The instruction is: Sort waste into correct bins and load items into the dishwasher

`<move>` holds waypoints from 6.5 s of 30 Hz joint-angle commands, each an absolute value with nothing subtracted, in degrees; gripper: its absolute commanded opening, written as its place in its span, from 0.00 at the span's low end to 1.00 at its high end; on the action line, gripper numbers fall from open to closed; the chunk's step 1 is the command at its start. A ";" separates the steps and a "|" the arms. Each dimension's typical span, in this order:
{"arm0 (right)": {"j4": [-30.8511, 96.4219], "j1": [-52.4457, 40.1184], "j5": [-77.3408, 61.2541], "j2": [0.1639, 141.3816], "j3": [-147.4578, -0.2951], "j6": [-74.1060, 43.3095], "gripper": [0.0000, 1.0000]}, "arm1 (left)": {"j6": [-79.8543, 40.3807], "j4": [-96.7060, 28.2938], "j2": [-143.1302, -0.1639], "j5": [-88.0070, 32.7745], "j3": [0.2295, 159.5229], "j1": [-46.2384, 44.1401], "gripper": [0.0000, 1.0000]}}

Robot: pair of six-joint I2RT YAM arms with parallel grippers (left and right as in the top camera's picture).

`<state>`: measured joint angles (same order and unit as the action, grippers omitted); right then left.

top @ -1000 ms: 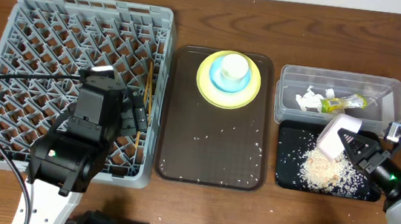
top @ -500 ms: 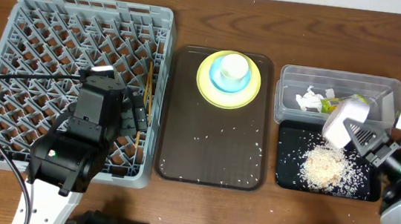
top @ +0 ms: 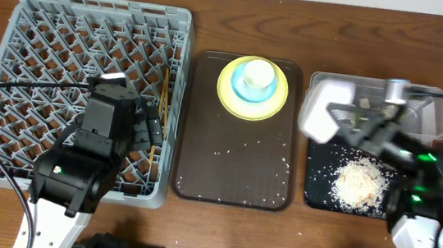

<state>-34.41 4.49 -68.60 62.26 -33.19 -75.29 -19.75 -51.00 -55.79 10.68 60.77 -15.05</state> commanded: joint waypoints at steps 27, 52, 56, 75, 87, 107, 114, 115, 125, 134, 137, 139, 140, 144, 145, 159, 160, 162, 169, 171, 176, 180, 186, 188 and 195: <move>1.67 -51.81 6.83 78.02 -35.09 -37.17 0.01 | -20.27 -50.98 -55.79 10.96 61.08 -14.81 0.95; 49.08 -25.80 7.70 74.35 -61.23 -35.22 0.59 | -20.27 -50.98 -55.79 10.96 61.08 -14.79 0.95; 55.42 -13.91 7.70 71.29 -61.23 -35.11 0.56 | -20.27 -50.98 -55.79 10.96 61.08 -14.79 0.95; 66.89 8.71 7.49 66.00 -61.12 -33.58 0.99 | -20.27 -50.98 -55.79 10.96 61.08 -14.79 0.95; 66.87 8.71 7.46 66.00 -61.12 -33.61 0.99 | -20.27 -50.98 -55.79 10.96 61.08 -14.79 0.95; 66.87 8.71 7.46 66.00 -61.12 -33.58 0.99 | -22.17 -37.56 -55.55 8.19 61.12 -14.81 0.95; 66.89 8.71 7.46 66.00 -61.12 -33.61 0.99 | -24.99 -26.98 -58.39 -15.42 63.70 -15.44 0.93; 66.89 8.71 7.46 66.00 -61.12 -33.61 0.99 | -25.87 -27.64 -59.75 -15.44 64.97 -15.62 0.94; 66.87 8.71 7.46 66.00 -61.12 -33.61 0.99 | -22.41 -55.55 -85.97 -15.38 103.59 -20.18 0.87; 66.87 8.71 7.46 66.00 -61.12 -33.61 0.99 | -18.50 -69.78 -107.26 -9.13 129.84 -27.14 0.53; 66.87 8.71 7.46 66.00 -61.12 -33.61 0.99 | -15.46 -67.53 -111.31 -6.87 129.82 -29.98 0.31; 66.87 8.71 7.46 66.00 -61.12 -33.61 0.99 | -14.96 -65.34 -113.65 -4.91 129.67 -31.59 0.34; 66.87 8.71 7.46 66.00 -61.12 -33.61 0.99 | -14.55 -63.16 -116.16 -3.20 129.60 -32.99 0.43; 66.87 8.71 7.46 66.00 -61.12 -33.58 0.99 | -12.43 -59.70 -120.84 -2.68 129.60 -35.05 0.59; 66.87 8.71 7.46 66.00 -61.12 -33.58 0.99 | -12.45 -59.09 -121.95 -2.04 129.60 -35.46 0.65; 66.87 8.71 7.46 66.00 -61.12 -33.58 0.99 | -12.47 -57.93 -132.33 3.66 129.56 -36.23 0.39; 66.87 8.71 7.46 66.00 -61.12 -33.61 0.99 | -12.45 -57.93 -132.73 4.32 129.54 -36.23 0.38; 66.87 8.71 7.46 66.00 -61.12 -33.61 0.99 | -12.47 -57.43 -133.14 4.60 128.75 -36.23 0.38; 66.87 8.71 7.49 66.00 -61.12 -33.61 0.99 | -12.47 -56.80 -133.73 4.60 125.93 -36.18 0.33; 66.87 8.71 7.49 66.00 -61.12 -33.61 0.99 | -12.49 -56.66 -133.73 4.56 124.95 -36.18 0.32; 66.87 8.71 7.46 66.00 -61.12 -33.61 0.99 | -12.49 -56.38 -133.73 4.56 121.82 -36.21 0.30; 66.87 8.71 7.46 66.00 -61.12 -33.58 0.99 | -12.49 -55.92 -133.73 4.58 119.79 -36.18 0.29; 66.87 8.71 7.46 66.00 -61.12 -33.61 0.99 | -12.49 -55.13 -133.73 4.60 118.34 -36.18 0.22; 66.87 8.71 7.46 66.00 -61.12 -33.58 0.99 | -12.51 -54.94 -133.73 5.28 118.34 -36.18 0.13; 66.87 8.71 7.46 66.00 -61.12 -33.61 0.99 | -12.49 -54.74 -132.38 7.55 119.37 -35.90 0.08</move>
